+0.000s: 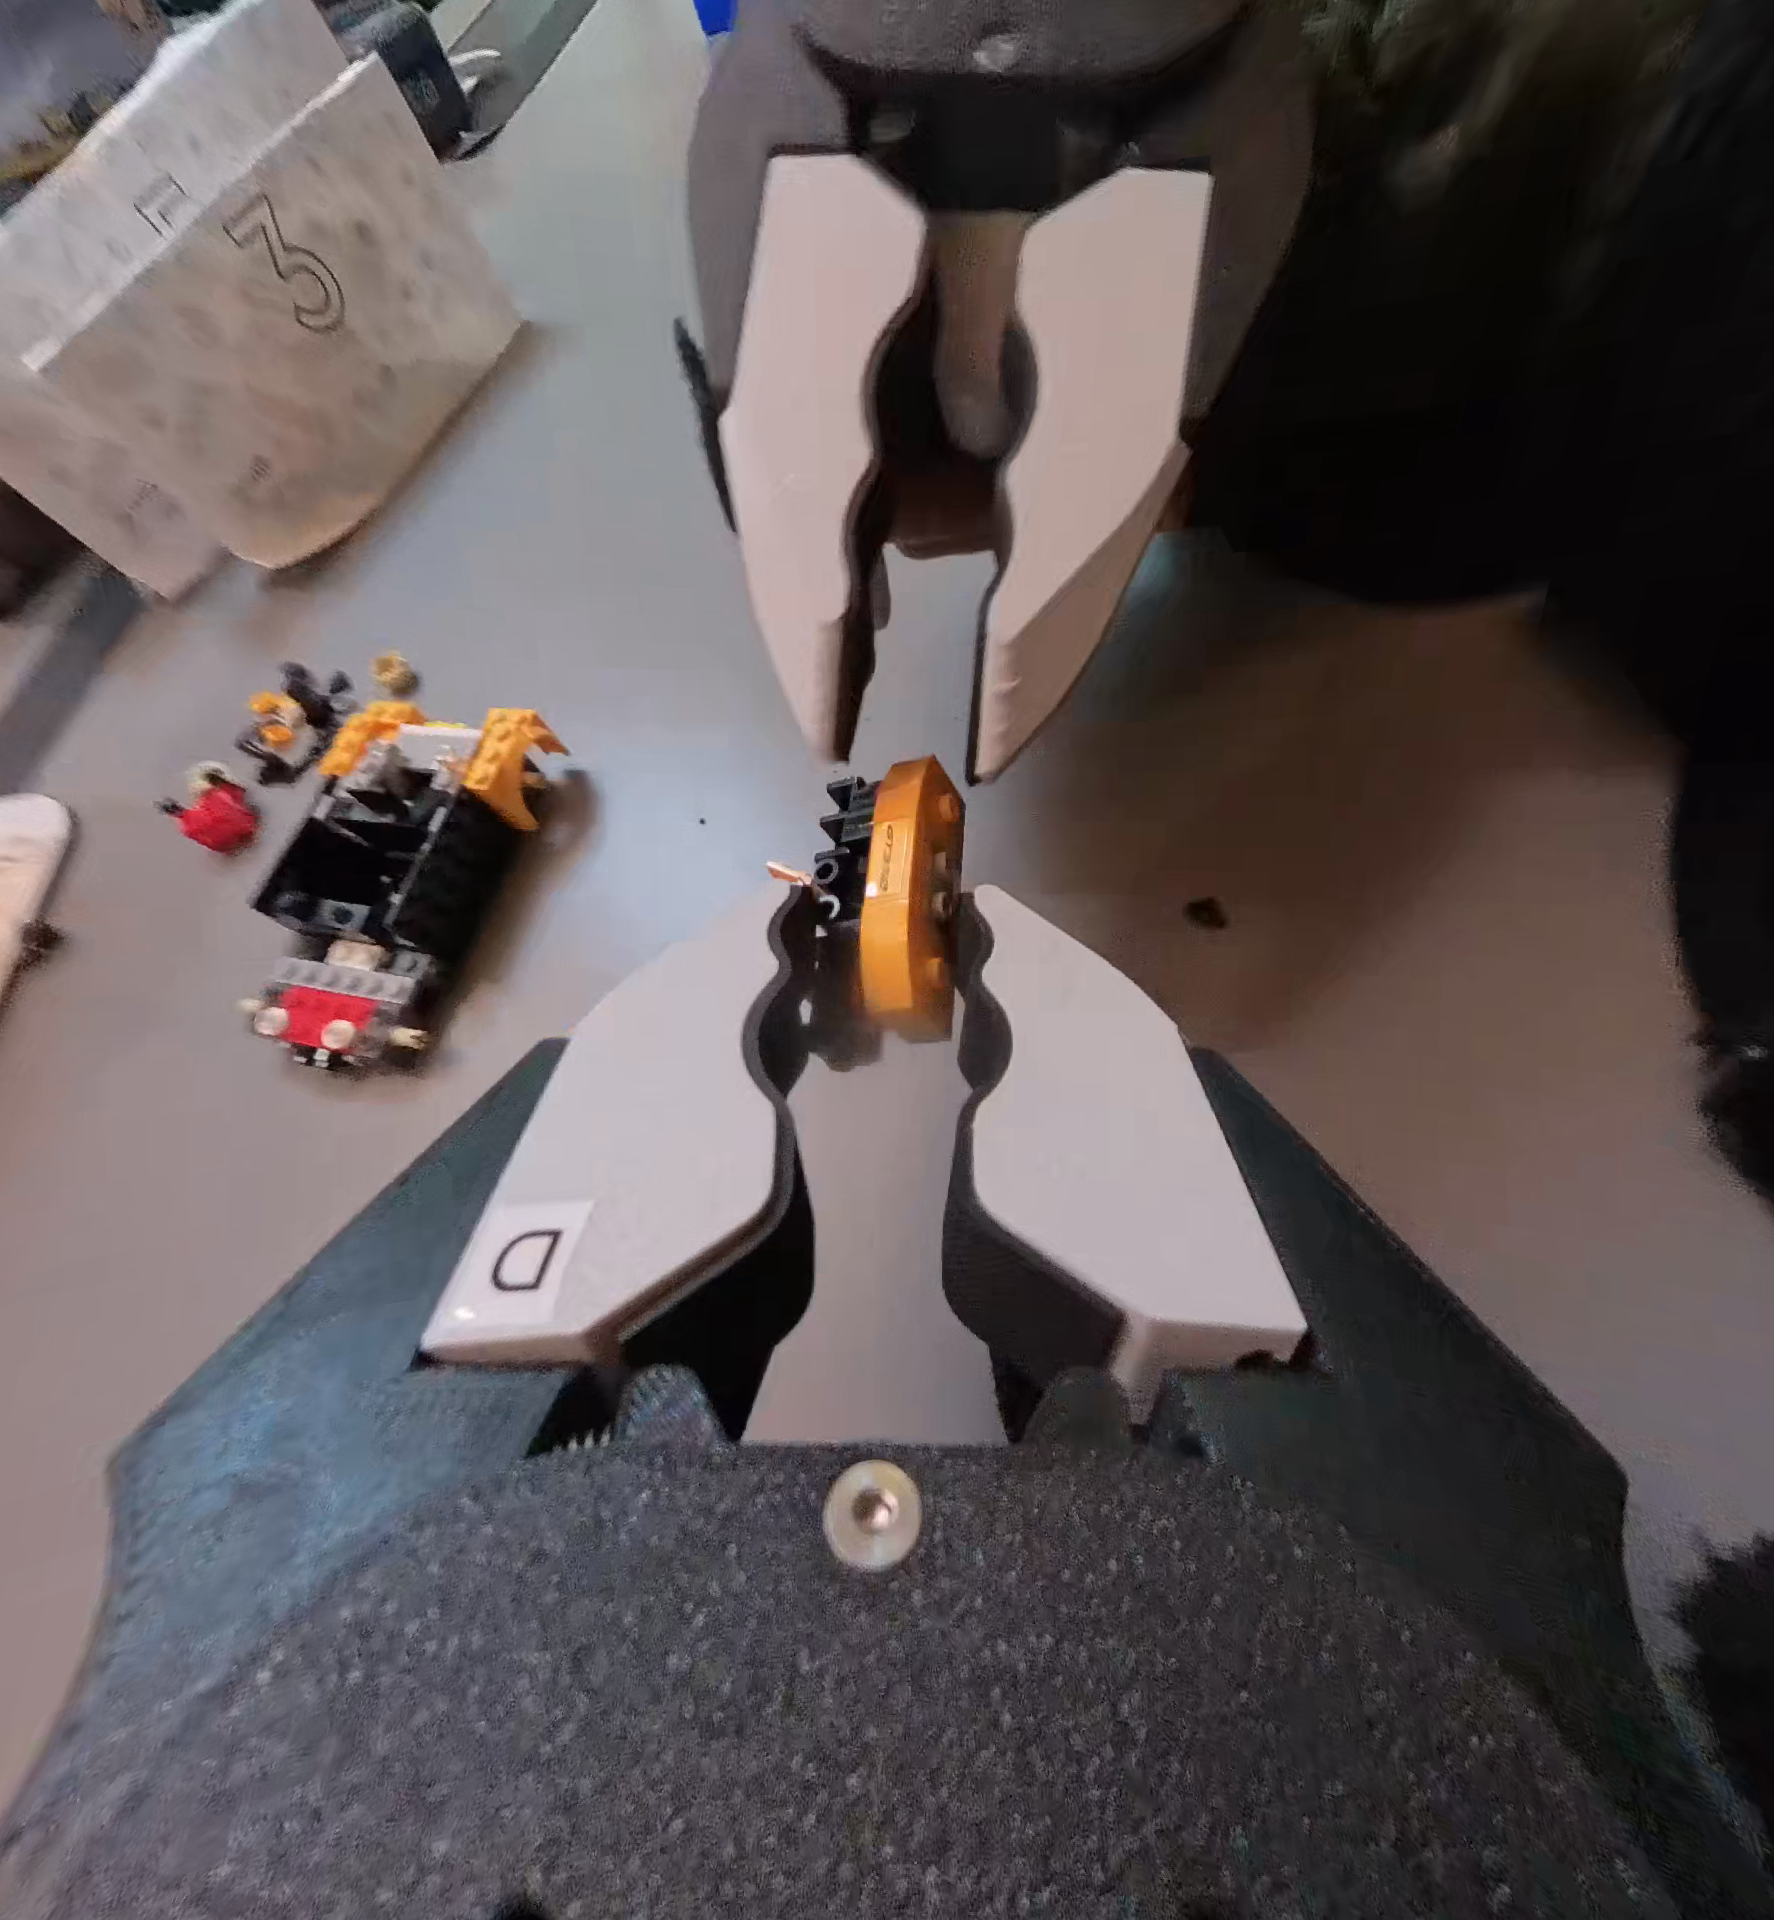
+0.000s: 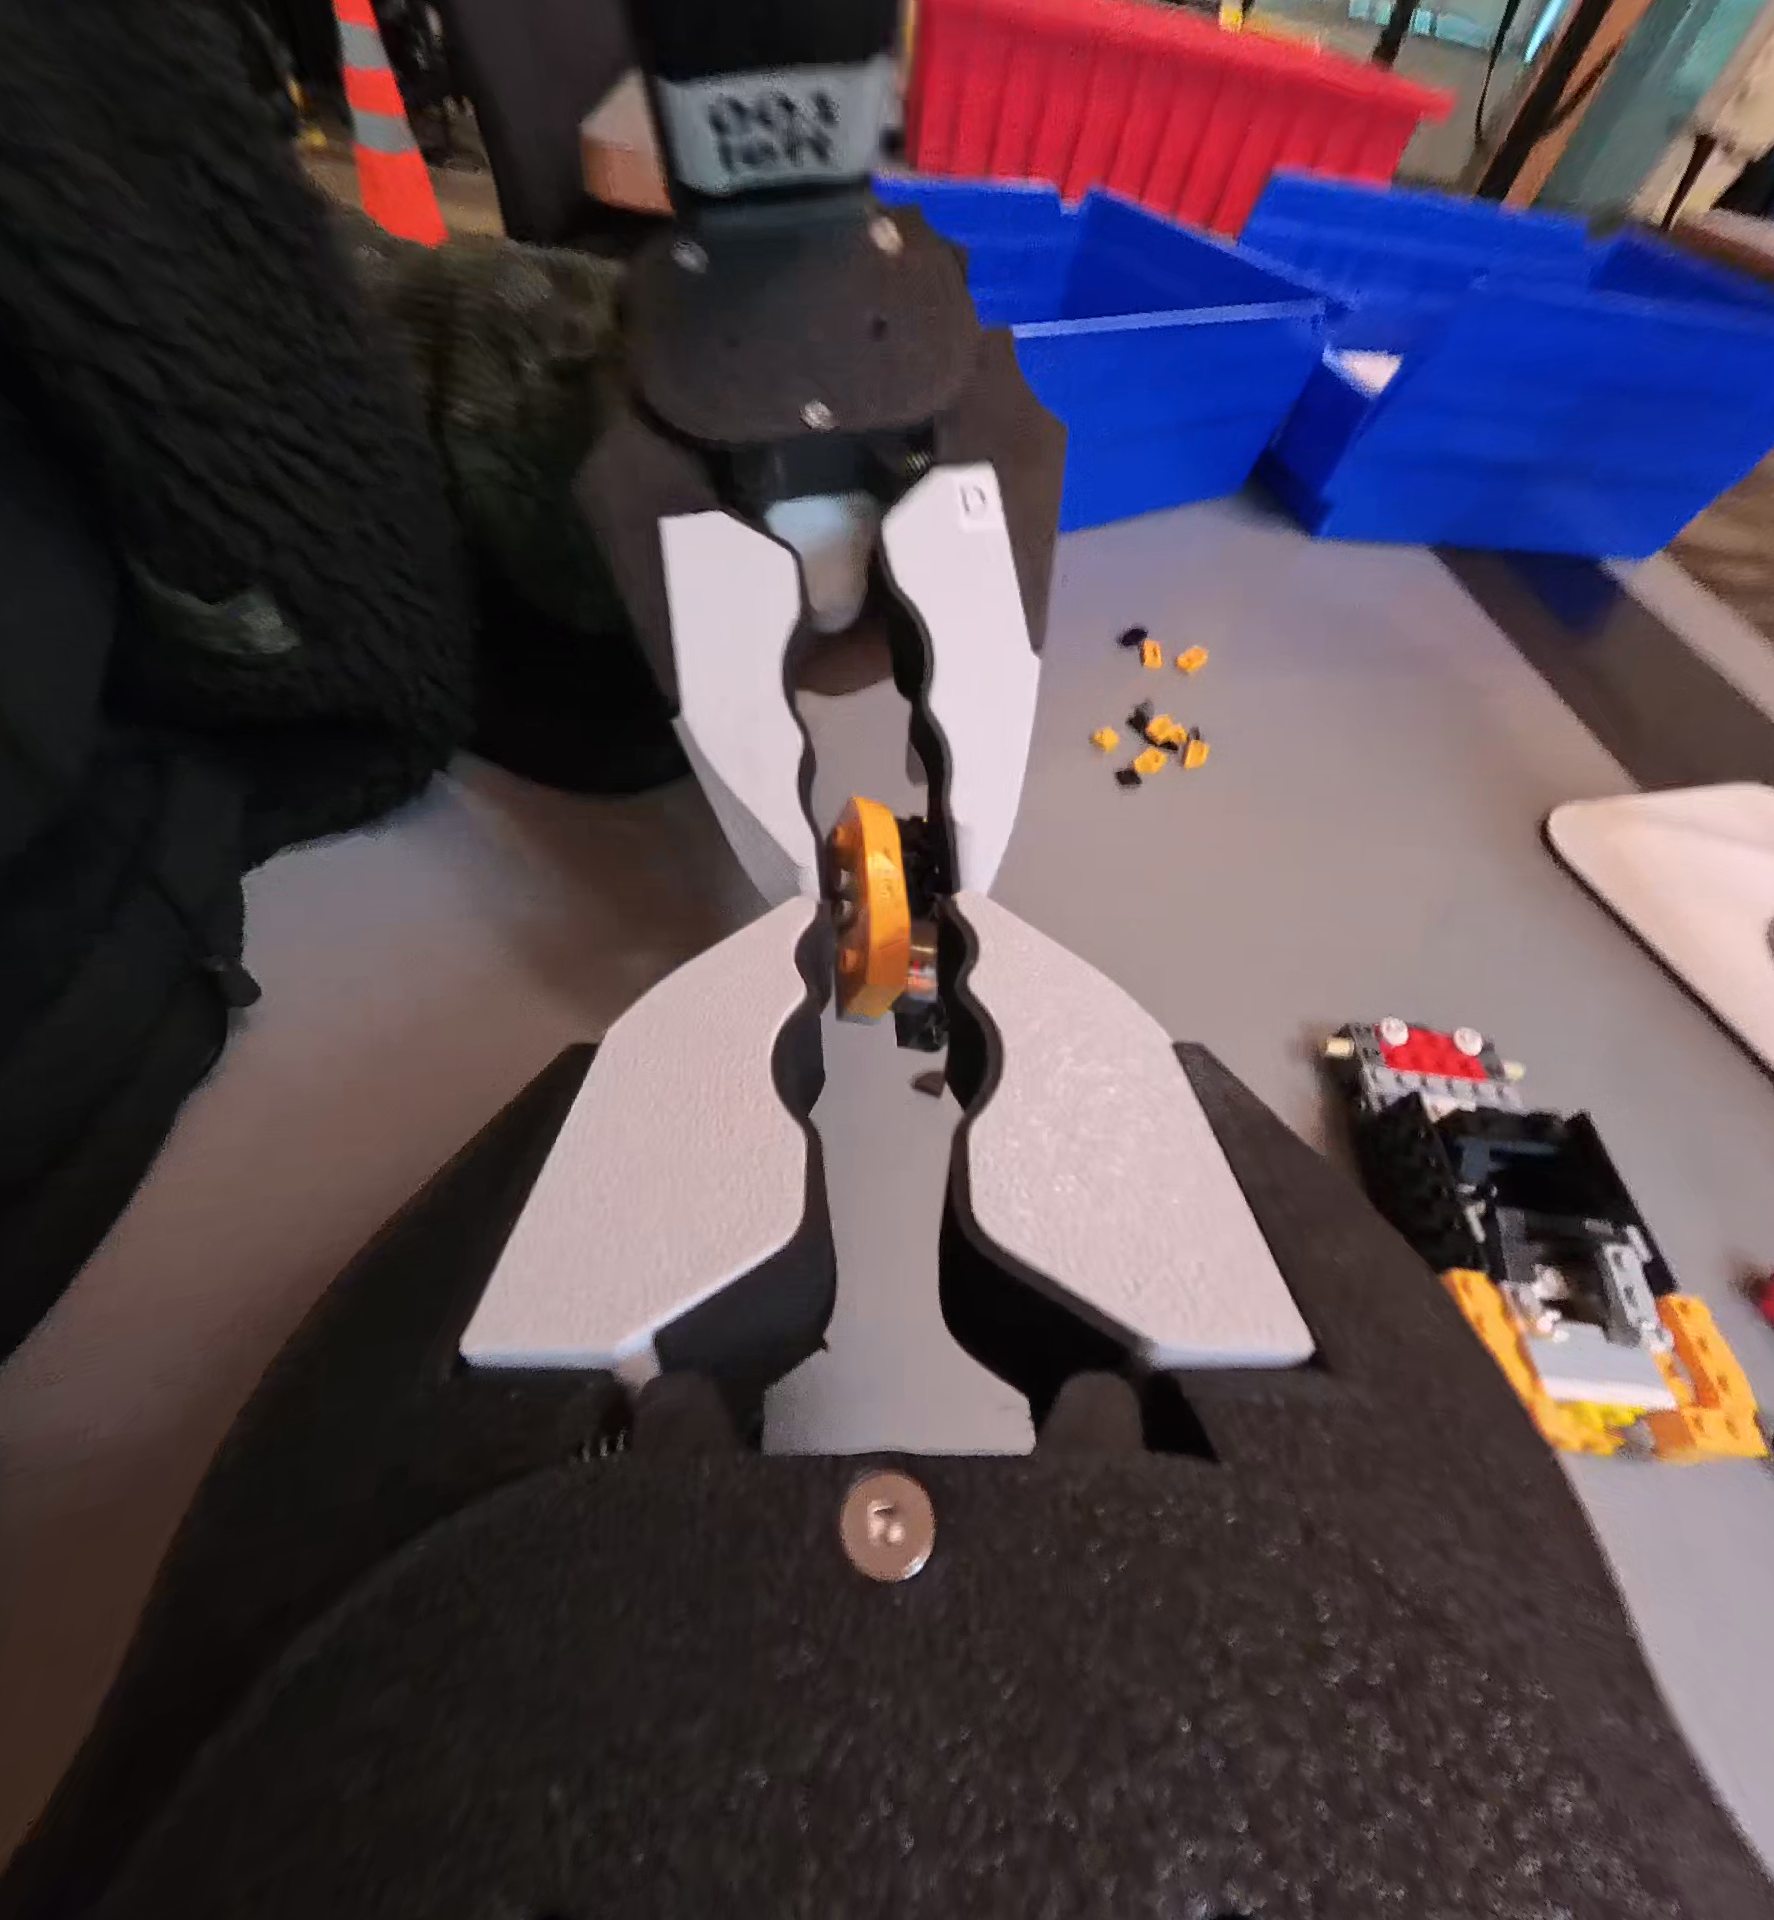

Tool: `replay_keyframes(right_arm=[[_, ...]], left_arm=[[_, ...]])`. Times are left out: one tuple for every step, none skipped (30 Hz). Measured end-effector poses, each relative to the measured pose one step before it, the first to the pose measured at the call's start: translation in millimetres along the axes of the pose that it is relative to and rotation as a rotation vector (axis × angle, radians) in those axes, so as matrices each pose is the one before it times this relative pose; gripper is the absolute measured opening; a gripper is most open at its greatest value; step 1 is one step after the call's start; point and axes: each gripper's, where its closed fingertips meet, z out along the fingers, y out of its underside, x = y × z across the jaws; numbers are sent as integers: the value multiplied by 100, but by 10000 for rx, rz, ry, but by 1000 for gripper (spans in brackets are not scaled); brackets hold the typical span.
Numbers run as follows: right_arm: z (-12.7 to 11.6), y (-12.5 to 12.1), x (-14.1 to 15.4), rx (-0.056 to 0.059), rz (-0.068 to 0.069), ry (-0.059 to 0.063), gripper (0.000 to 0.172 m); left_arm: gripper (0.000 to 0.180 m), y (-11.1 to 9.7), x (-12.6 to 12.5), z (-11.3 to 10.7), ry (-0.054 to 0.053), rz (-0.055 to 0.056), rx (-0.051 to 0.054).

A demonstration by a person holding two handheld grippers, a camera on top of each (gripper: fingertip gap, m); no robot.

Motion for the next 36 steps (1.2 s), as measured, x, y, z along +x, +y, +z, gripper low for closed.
replay_keyframes(right_arm=[[183, 407, -11, -291, 124, -66, 19], [233, 329, -162, -237, 40, -98, 19], [251, 225, -193, -176, -36, -70, 18], [261, 226, -186, -206, -64, -53, 17], [291, 205, -99, -229, -58, -2, 15], [291, 135, -80, -182, -77, 16, 13], [305, 177, -18, -204, -53, 58, 10], [295, 295, -30, -288, 19, 17, 11], [211, 332, -33, -308, 28, -27, 11], [120, 245, -76, -213, 18, -46, 11], [68, 155, -38, -122, -6, 6, 11], [28, 56, 6, -61, -56, 77, 11], [8, 13, 10, -63, -82, 91, 10], [11, -6, 1, -76, -142, 95, 9], [21, -26, -23, -25, -273, 134, 8], [46, -26, 16, -10, -258, 154, 8], [55, 1, -55, -9, -195, 85, 8], [41, 30, -46, 7, -163, 77, 8], [10, -6, -59, 41, -135, 56, 8], [-7, -26, -45, 55, -129, 52, 8], [-8, -24, -5, 53, -144, 68, 8], [1, 7, -94, 10, -230, 57, 8], [14, 47, -178, -29, -327, 51, 8], [7, 28, -146, 25, -290, 60, 8], [-52, -24, -179, 122, -172, -9, 8], [-81, -43, -84, 121, -150, 29, 7], [-68, -20, -29, 33, -183, 61, 7], [-64, -201, -28, 117, -99, 33, 8], [-424, -1871, -478, 1199, 182, -294, 7], [-178, -1531, -394, 643, 385, -320, 7], [64, 37, 324, -223, -238, 262, 7], [-79, 569, 559, -196, -10, 310, 7], [-334, 470, 624, 74, 493, 175, 7], [-382, 541, 622, -83, 523, 73, 8], [-350, 173, 687, 79, 420, 127, 7], [-254, 10, 619, 130, 443, 75, 7]], left_arm=[[26, 43, 19, 107, -234, 456, -134], [26, 131, -16, 108, -222, 437, -196], [26, 205, -22, 148, -209, 425, -248], [26, 170, 63, 158, -146, 359, -199], [26, 111, 230, 160, -19, 291, -160], [26, 62, 209, 179, -24, 250, -144], [25, 26, 183, 146, -53, 285, -134], [26, 306, 75, 137, -103, 282, -299], [26, 276, 111, 154, -58, 233, -180], [26, 130, 135, 121, -13, 127, -78], [26, 78, 64, 73, -22, 95, -81], [26, 34, -9, 31, -19, 4, -50], [26, 27, -3, 21, 42, -104, -15], [26, 48, 35, 43, 123, -208, -21], [26, 40, 35, 11, 131, -194, 2], [26, 42, -19, 9, 56, -126, 18], [25, 64, 107, 25, 164, -201, -11], [25, 64, 95, 37, 162, -235, 35], [25, 20, 114, 17, 181, -233, 67], [25, 12, 84, -6, 145, -195, 41], [26, 10, 38, 18, 85, -138, 36], [26, 55, 169, 60, 206, -175, 19], [26, 82, 255, 99, 230, -174, 1], [26, 62, 184, 71, 145, -100, 17], [26, -25, 221, 49, 166, -98, 42], [26, -66, 112, 34, 113, -138, 50], [26, -72, 91, 9, 97, -74, 50], [25, 114, -55, 7, 7, -36, -63], [25, 1916, -1454, 215, -786, -199, -1162], [26, 1664, -718, 362, -165, -38, -664], [25, -706, 730, -574, 709, -337, 728], [24, -1492, 257, -888, 85, -137, 833], [25, -823, -175, -446, -152, 37, 284], [25, -150, -245, -54, -52, -157, -30], [25, 79, -147, -7, -1, -155, -7], [25, 190, -196, -94, -72, -36, 17]])
